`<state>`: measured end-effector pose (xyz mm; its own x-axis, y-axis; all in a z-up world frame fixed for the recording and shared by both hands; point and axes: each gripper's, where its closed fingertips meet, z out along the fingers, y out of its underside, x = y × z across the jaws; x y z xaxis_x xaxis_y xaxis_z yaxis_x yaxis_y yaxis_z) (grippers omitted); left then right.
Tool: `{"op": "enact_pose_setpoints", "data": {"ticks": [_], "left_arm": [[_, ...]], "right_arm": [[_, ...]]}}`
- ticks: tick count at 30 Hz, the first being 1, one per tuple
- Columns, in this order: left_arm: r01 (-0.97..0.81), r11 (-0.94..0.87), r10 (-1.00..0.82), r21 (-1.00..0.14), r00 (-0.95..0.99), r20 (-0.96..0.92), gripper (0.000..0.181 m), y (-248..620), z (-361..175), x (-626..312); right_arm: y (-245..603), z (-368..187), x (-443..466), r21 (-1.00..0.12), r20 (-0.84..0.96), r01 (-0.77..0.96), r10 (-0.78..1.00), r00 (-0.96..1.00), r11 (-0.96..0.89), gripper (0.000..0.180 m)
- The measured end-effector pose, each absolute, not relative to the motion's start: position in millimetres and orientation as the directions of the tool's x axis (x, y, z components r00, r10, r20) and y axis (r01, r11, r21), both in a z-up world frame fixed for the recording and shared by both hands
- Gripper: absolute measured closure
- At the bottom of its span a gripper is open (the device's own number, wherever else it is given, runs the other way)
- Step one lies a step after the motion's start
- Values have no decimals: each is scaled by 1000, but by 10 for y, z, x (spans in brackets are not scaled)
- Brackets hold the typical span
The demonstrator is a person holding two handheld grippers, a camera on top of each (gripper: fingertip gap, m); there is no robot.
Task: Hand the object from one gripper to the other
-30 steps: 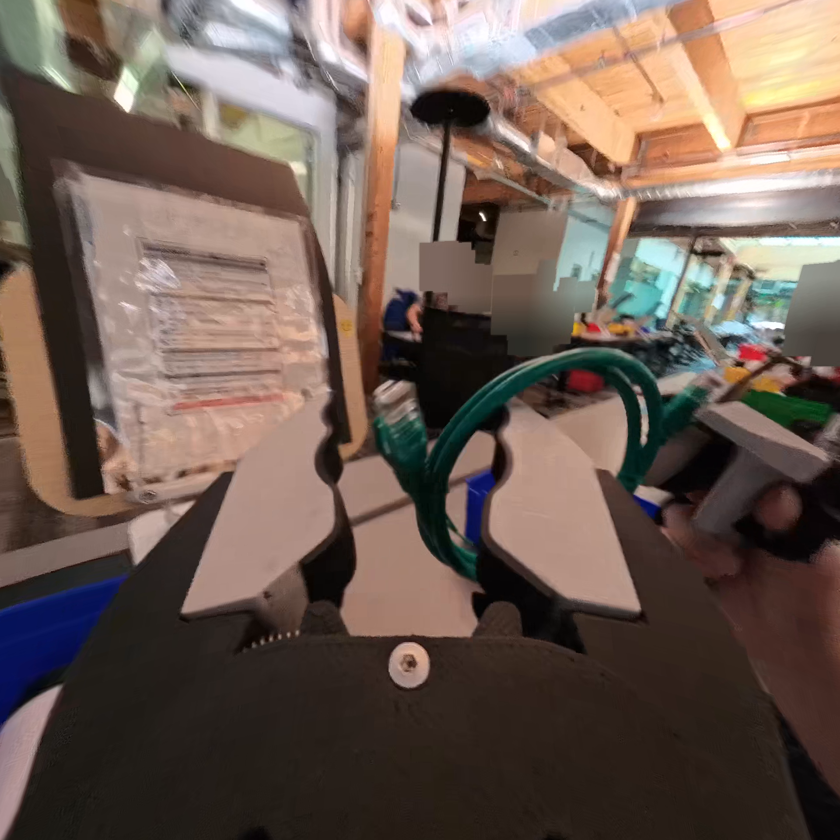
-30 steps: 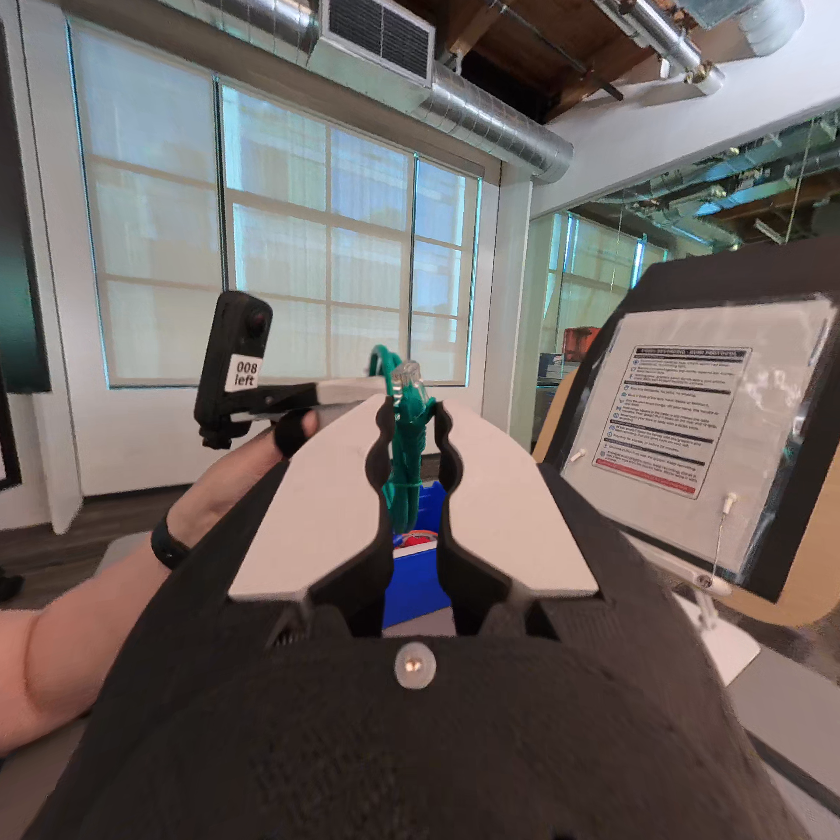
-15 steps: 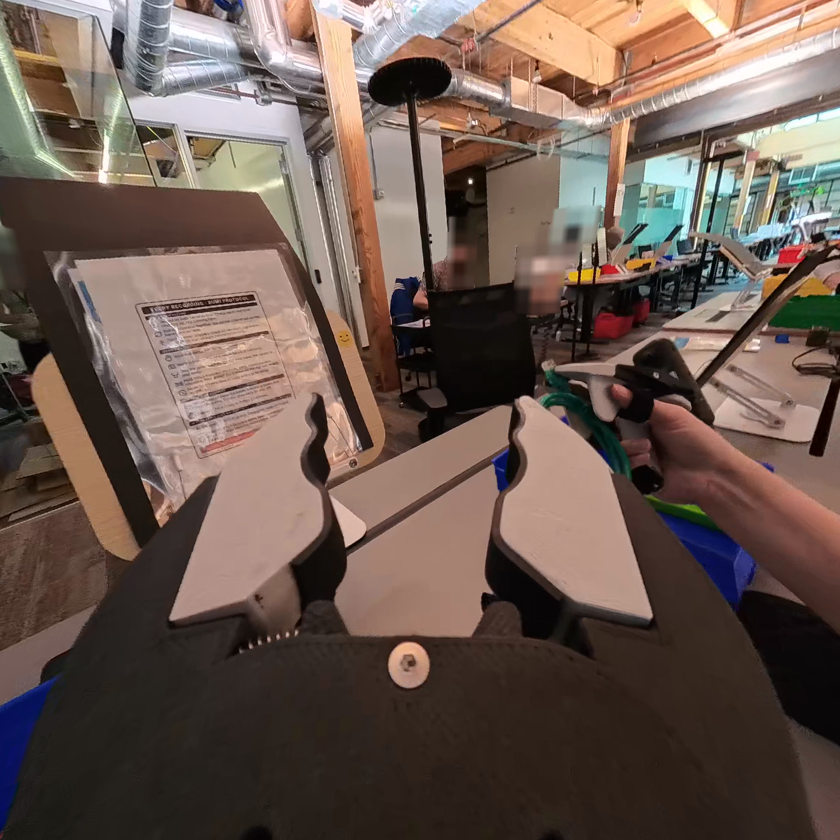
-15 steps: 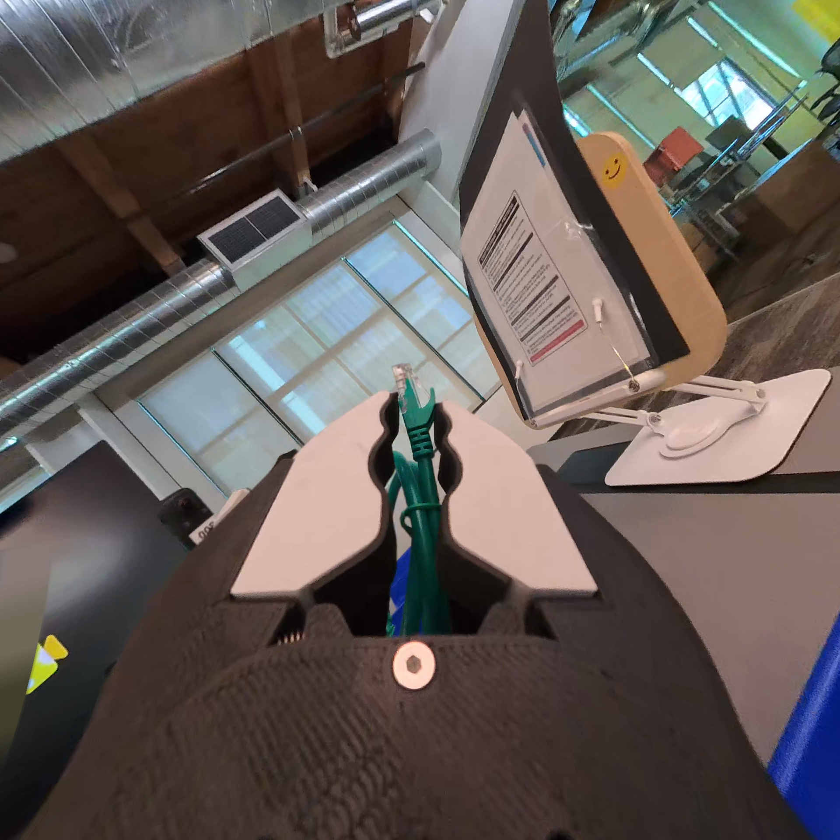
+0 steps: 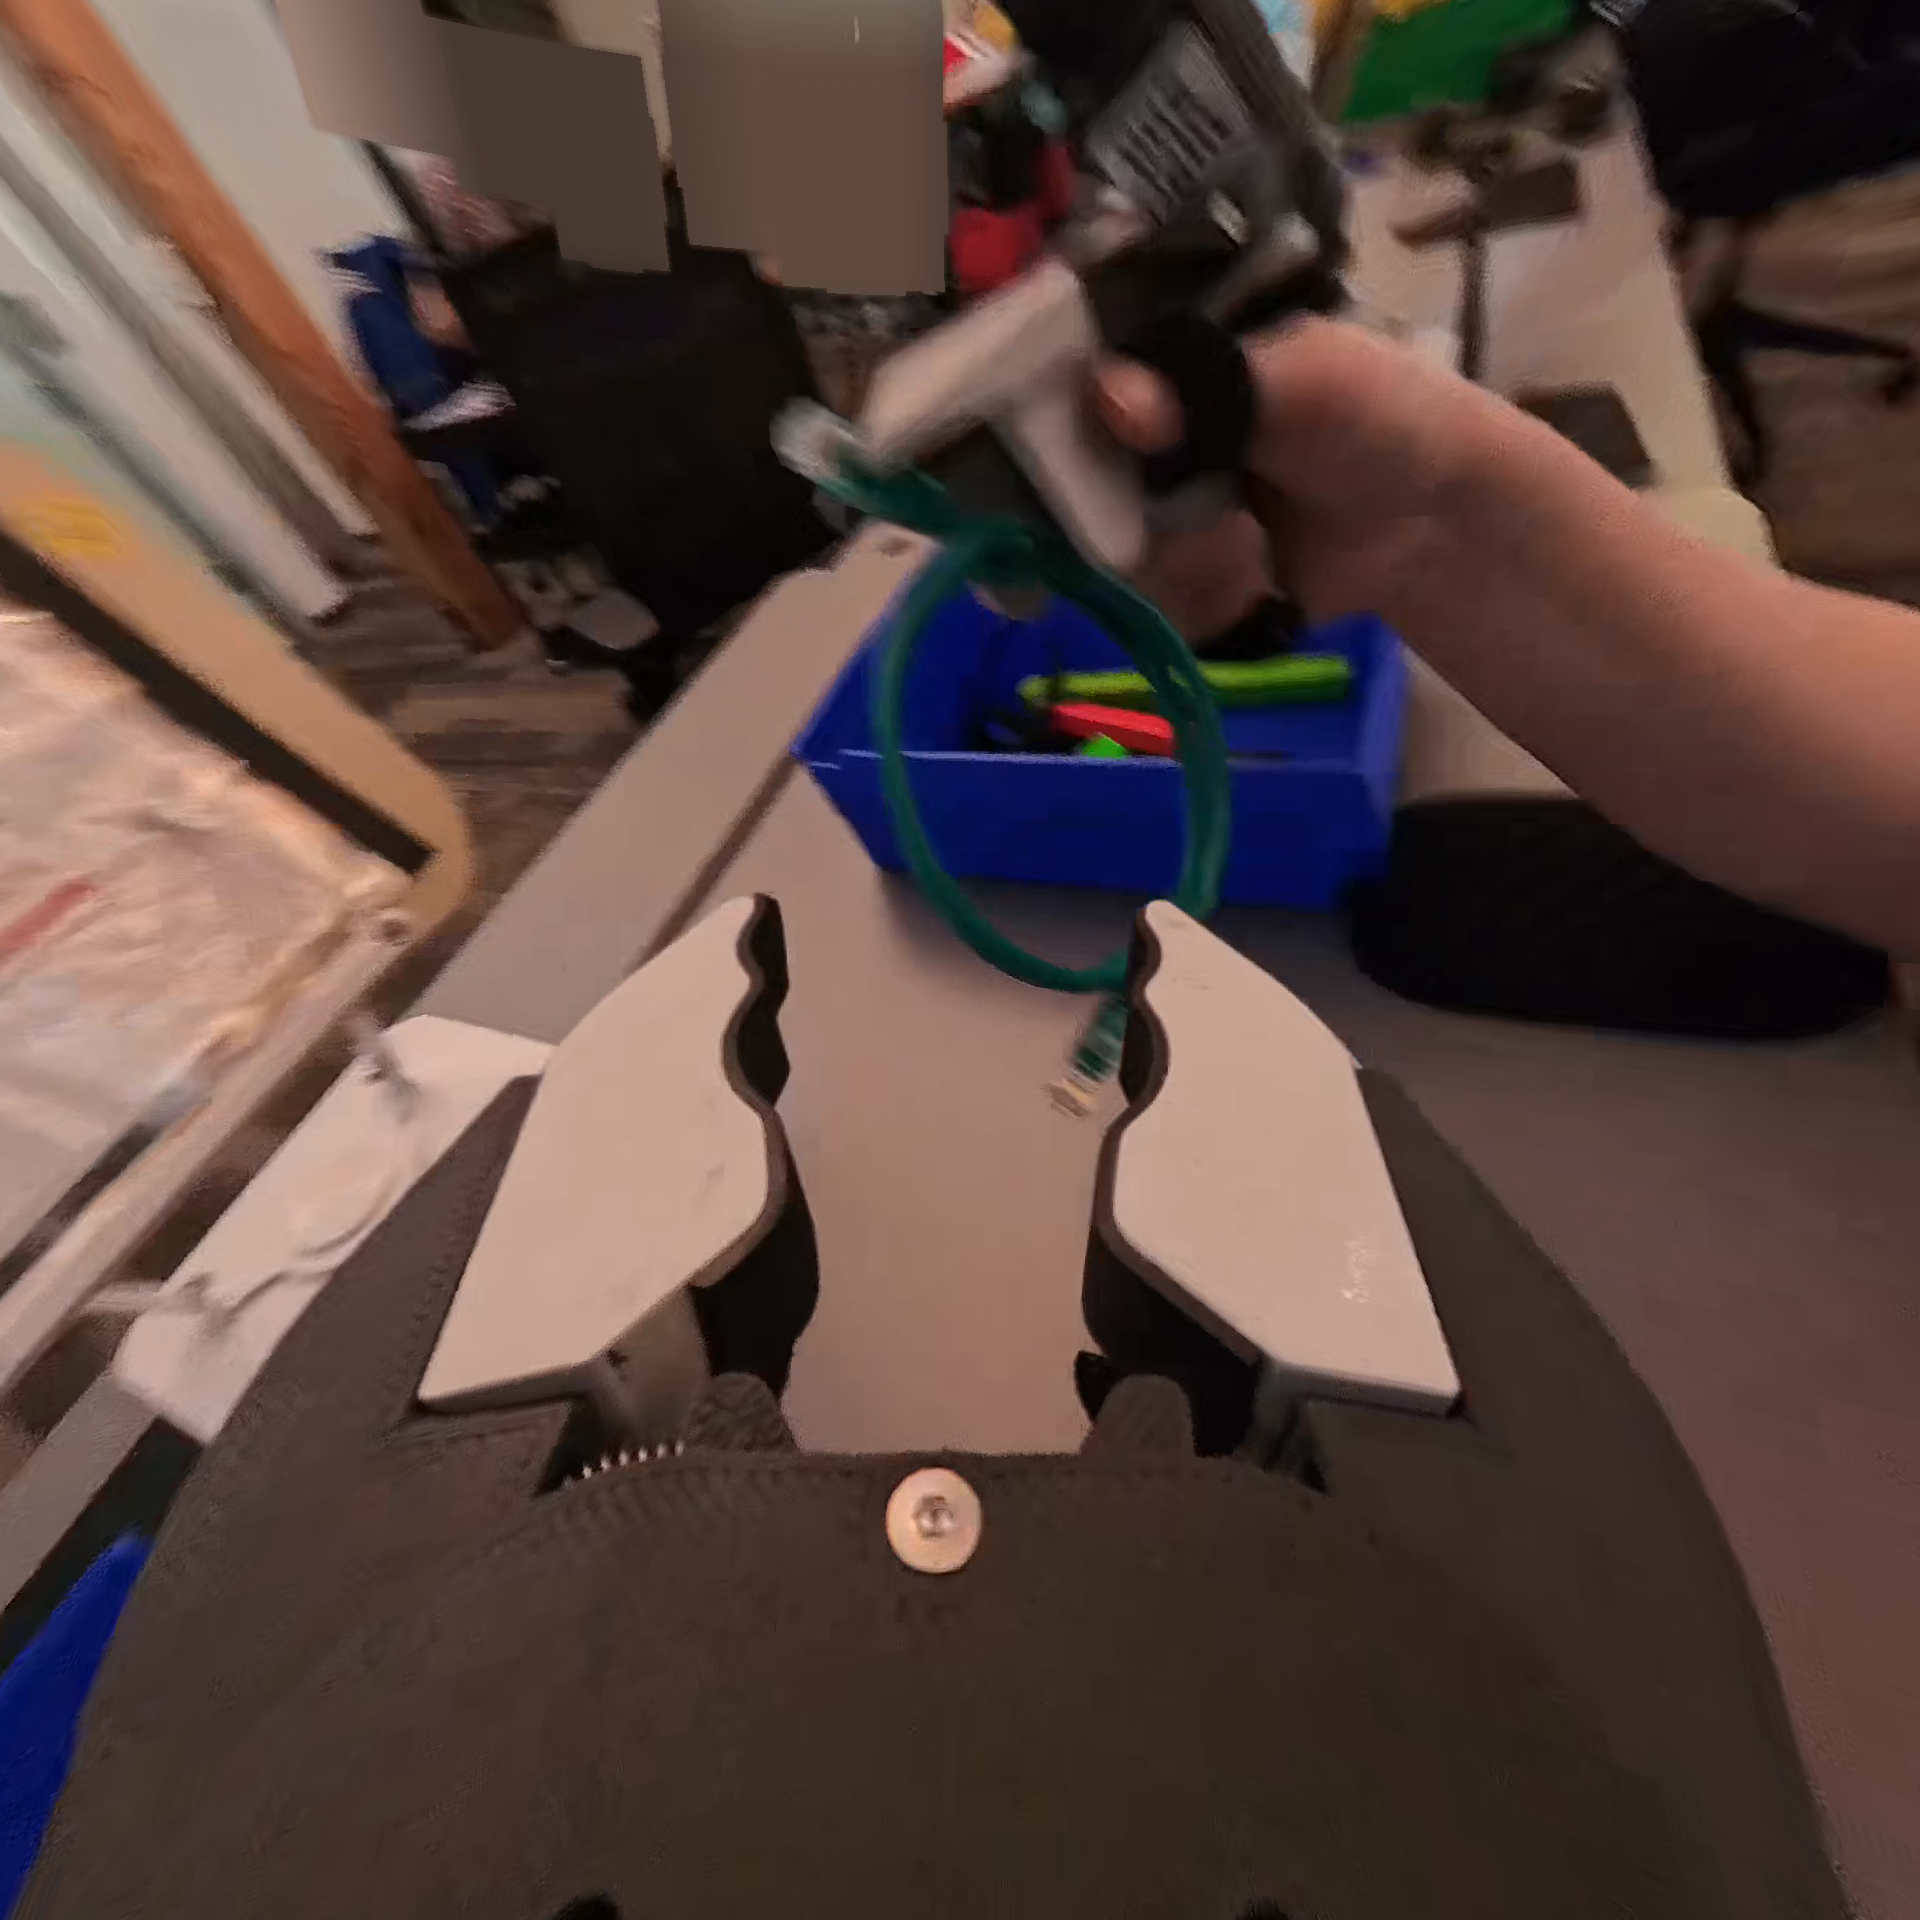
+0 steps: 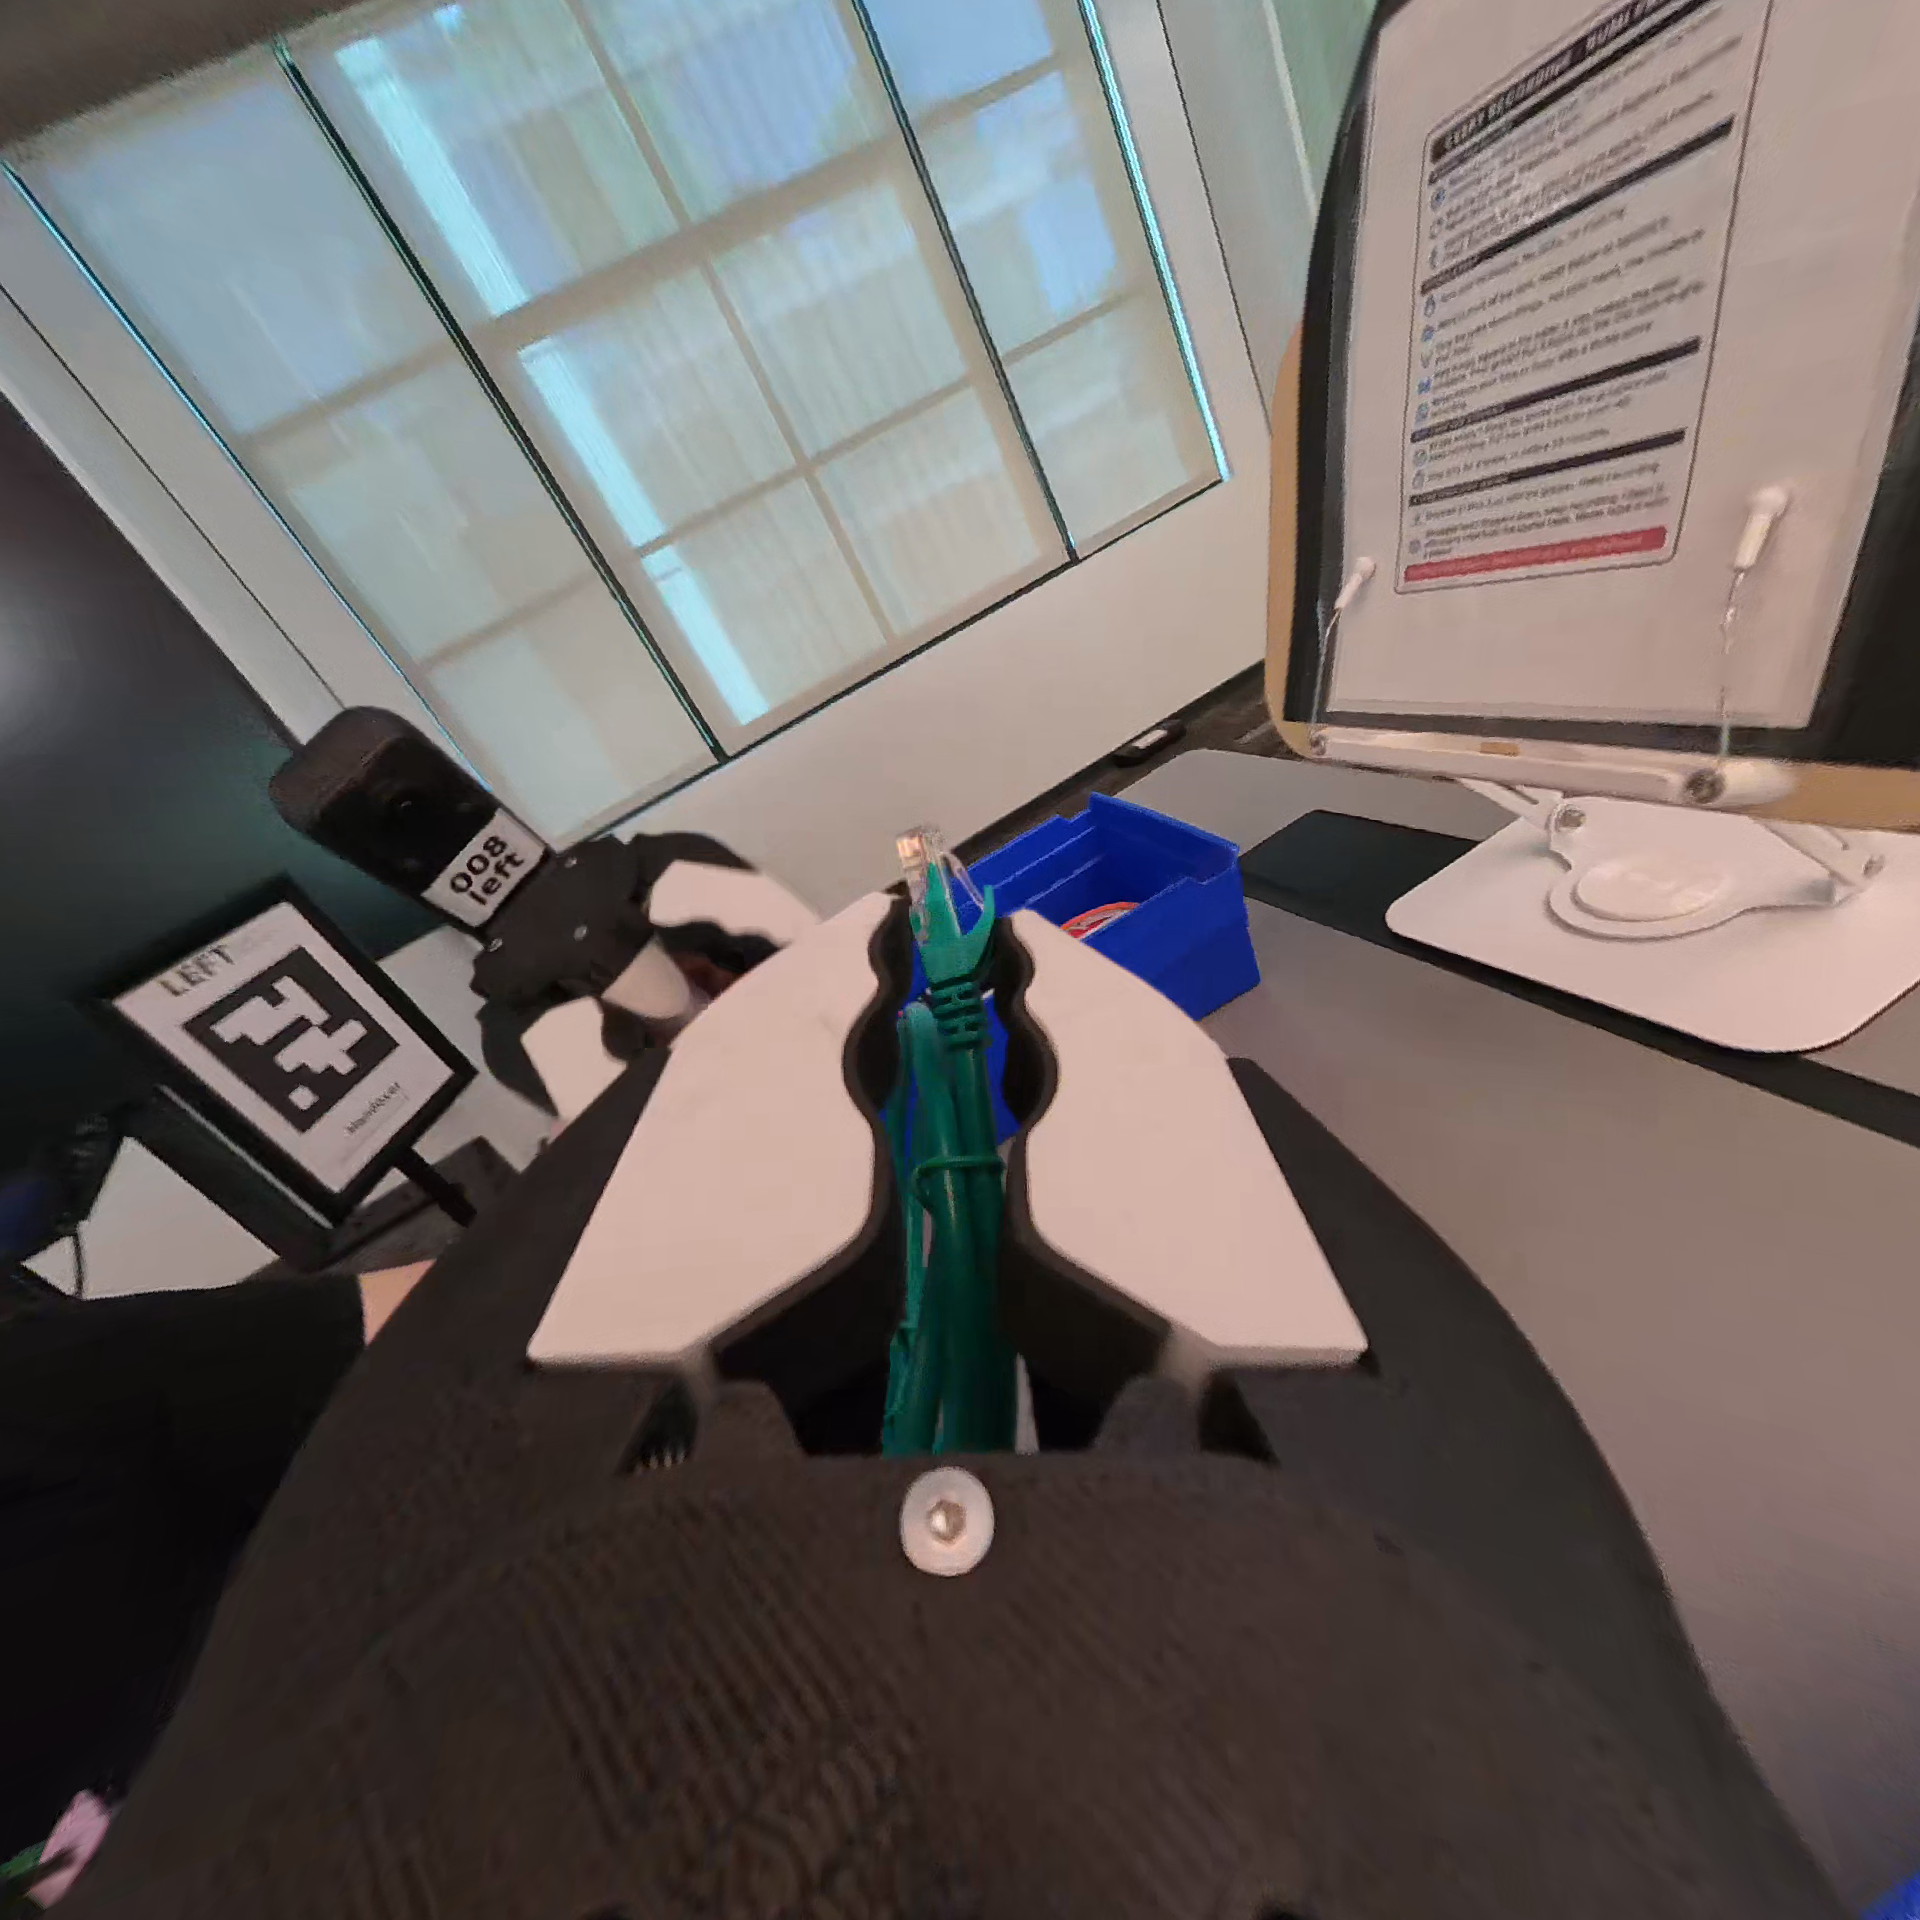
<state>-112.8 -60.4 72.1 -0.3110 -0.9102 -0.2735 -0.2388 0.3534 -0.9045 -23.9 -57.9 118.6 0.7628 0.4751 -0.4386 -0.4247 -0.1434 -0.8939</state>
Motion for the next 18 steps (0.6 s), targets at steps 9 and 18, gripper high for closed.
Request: {"op": "enact_pose_setpoints", "data": {"ticks": [9, 18], "left_arm": [[-311, 584, -778, -750, -477, -408, 132, -875, 111, -1013], [-224, 585, -761, -780, -485, -431, 165, -967, 160, -958]], "right_arm": [[-801, 1435, -305, -925, -366, -368, 482, 796, -94, 164], [-854, 1481, -327, -933, -348, -347, 487, 801, -96, 164]]}}
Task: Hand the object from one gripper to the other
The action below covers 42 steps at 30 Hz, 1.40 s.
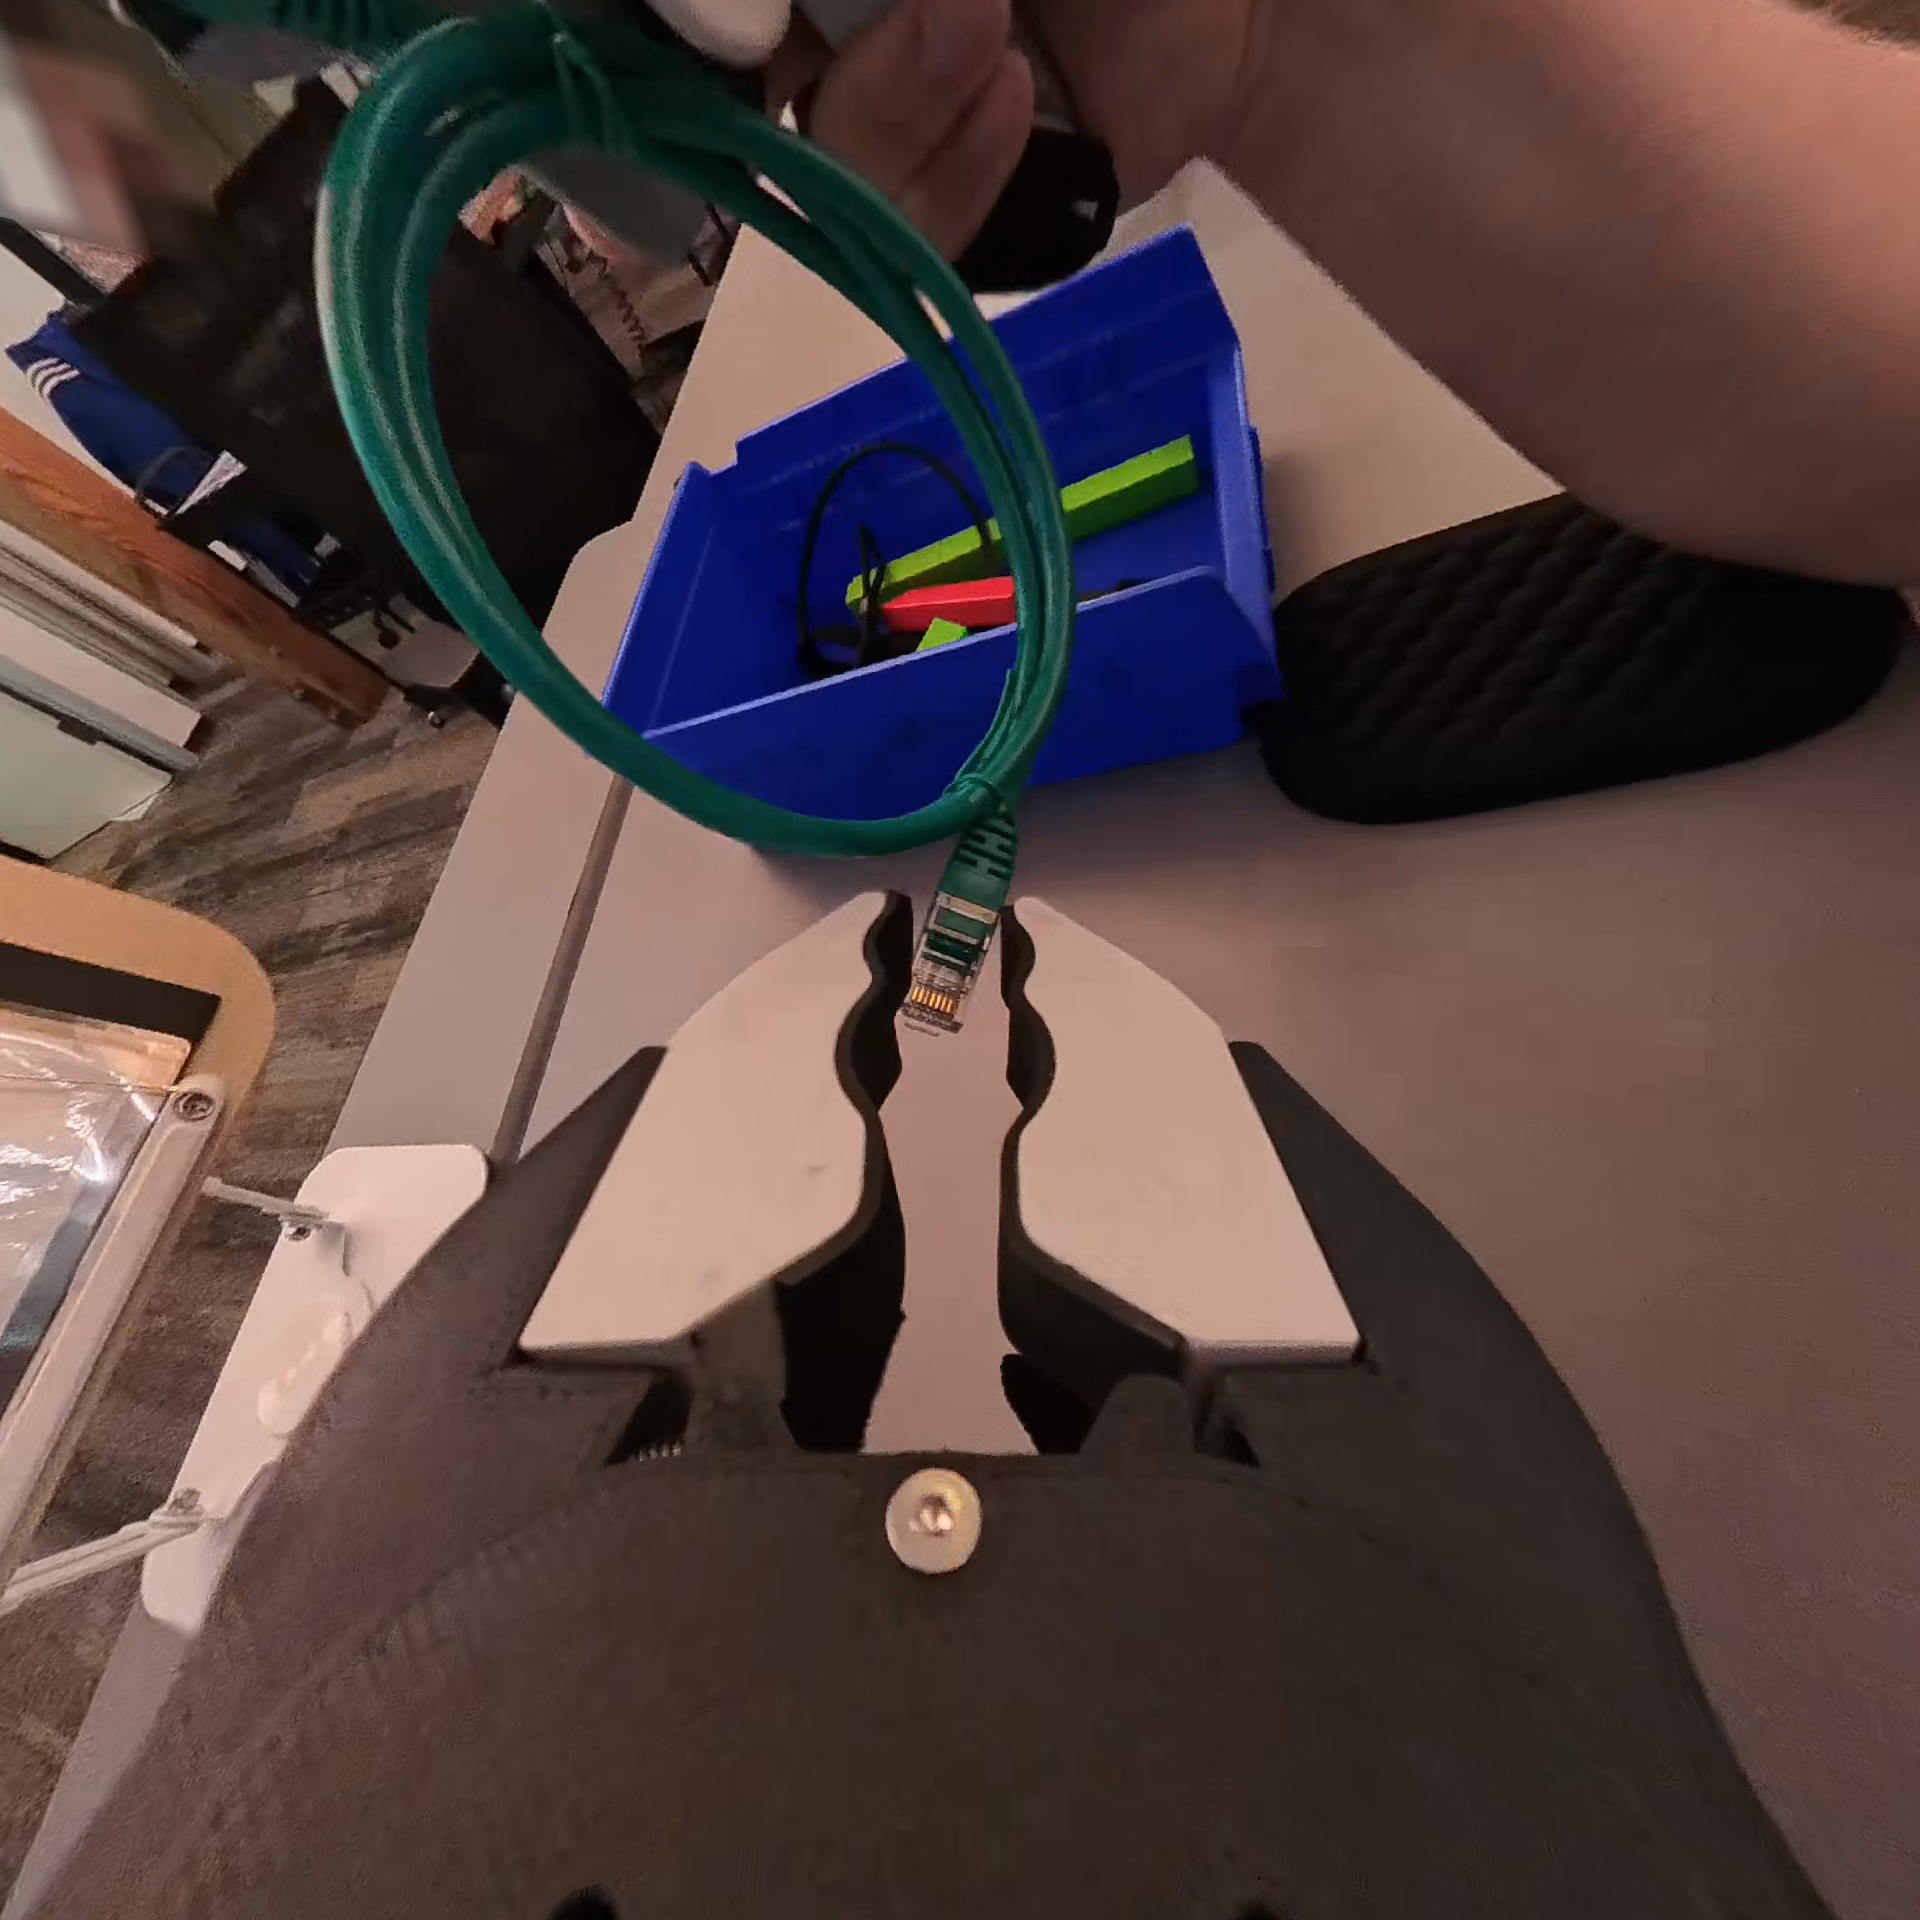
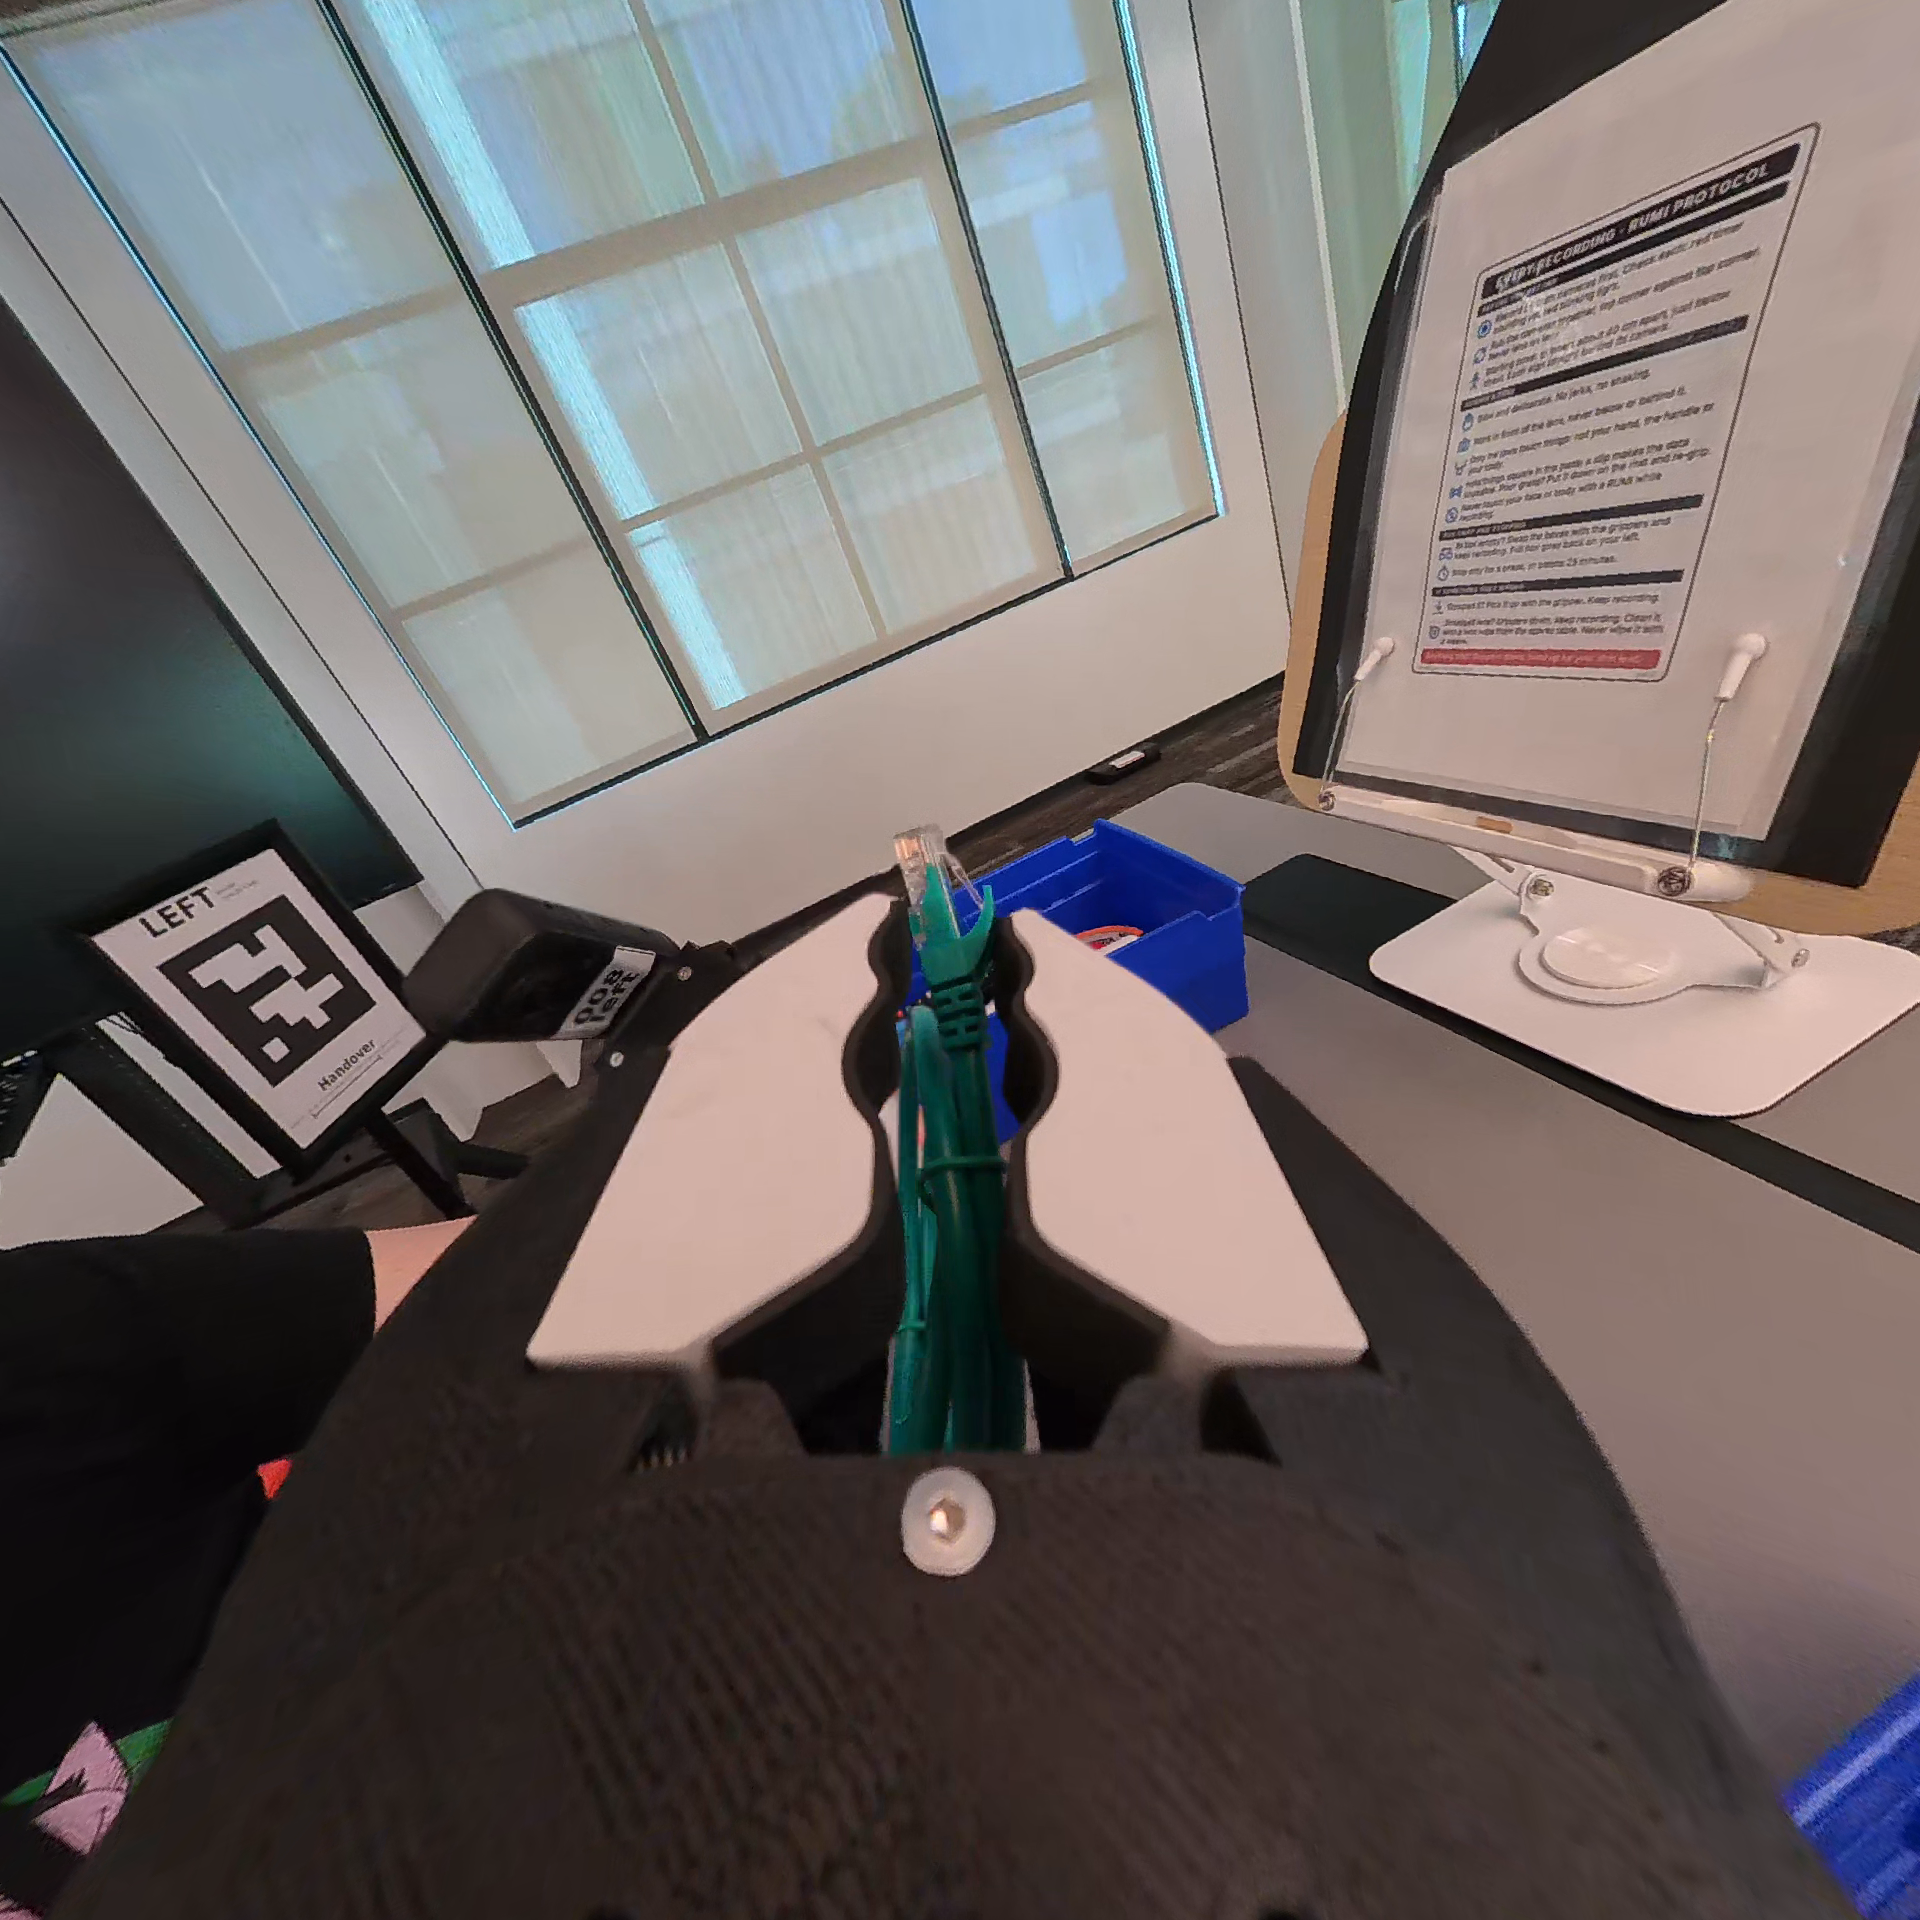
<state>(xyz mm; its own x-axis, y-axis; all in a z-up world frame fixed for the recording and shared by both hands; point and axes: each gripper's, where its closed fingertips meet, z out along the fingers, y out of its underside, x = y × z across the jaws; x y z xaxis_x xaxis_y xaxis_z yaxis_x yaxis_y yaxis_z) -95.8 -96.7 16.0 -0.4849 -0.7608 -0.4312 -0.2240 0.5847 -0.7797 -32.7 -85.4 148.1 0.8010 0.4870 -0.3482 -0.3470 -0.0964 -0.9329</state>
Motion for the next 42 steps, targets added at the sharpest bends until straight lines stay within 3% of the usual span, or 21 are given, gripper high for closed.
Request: {"op": "enact_pose_setpoints", "data": {"ticks": [2, 5, 9, 12, 16, 18, 21, 25, 29, 36, 42], "left_arm": [[-234, 607, -750, -759, -485, -450, 145, -967, 107, -945], [-195, 625, -730, -755, -489, -478, 165, -1027, 115, -927], [-185, 679, -697, -711, -466, -544, 167, -1008, 101, -897], [-182, 777, -624, -603, -348, -700, 167, -867, 182, -839], [-183, 905, -407, -384, -117, -906, 168, -726, 463, -818], [-175, 897, -419, -406, -42, -907, 169, -677, 615, -846], [-155, 857, -479, -492, 113, -870, 169, -456, 960, -973], [-107, 790, -532, -604, 371, -762, 169, 5, 1510, -1359], [-41, 714, -588, -699, 508, -630, 169, 372, 1834, -1756], [-57, 724, -538, -688, 578, -614, 169, 503, 1935, -1927], [-214, 801, -370, -559, 557, -743, 169, 295, 1702, -1576]], "right_arm": [[-846, 1474, -324, -935, -344, -342, 481, 806, -97, 164], [-845, 1475, -346, -937, -341, -336, 485, 805, -101, 165], [-856, 1501, -353, -936, -339, -340, 492, 802, -91, 163], [-915, 1618, -441, -958, -251, -286, 530, 810, -17, 162], [-1019, 1828, -481, -981, -21, -100, 422, 906, 166, 124], [-1110, 1944, -449, -968, 66, -26, 354, 933, 250, 115], [-1315, 2156, -371, -918, 136, 9, 293, 946, 397, 114], [-1511, 2318, -144, -856, 93, -46, 242, 966, 515, 124], [-1527, 2311, 36, -845, 31, -95, 226, 974, 527, 128], [-1395, 2242, -105, -871, 77, -29, 196, 978, 490, 131], [-1185, 2112, -812, -896, 253, 131, 248, 935, 423, 136]]}}
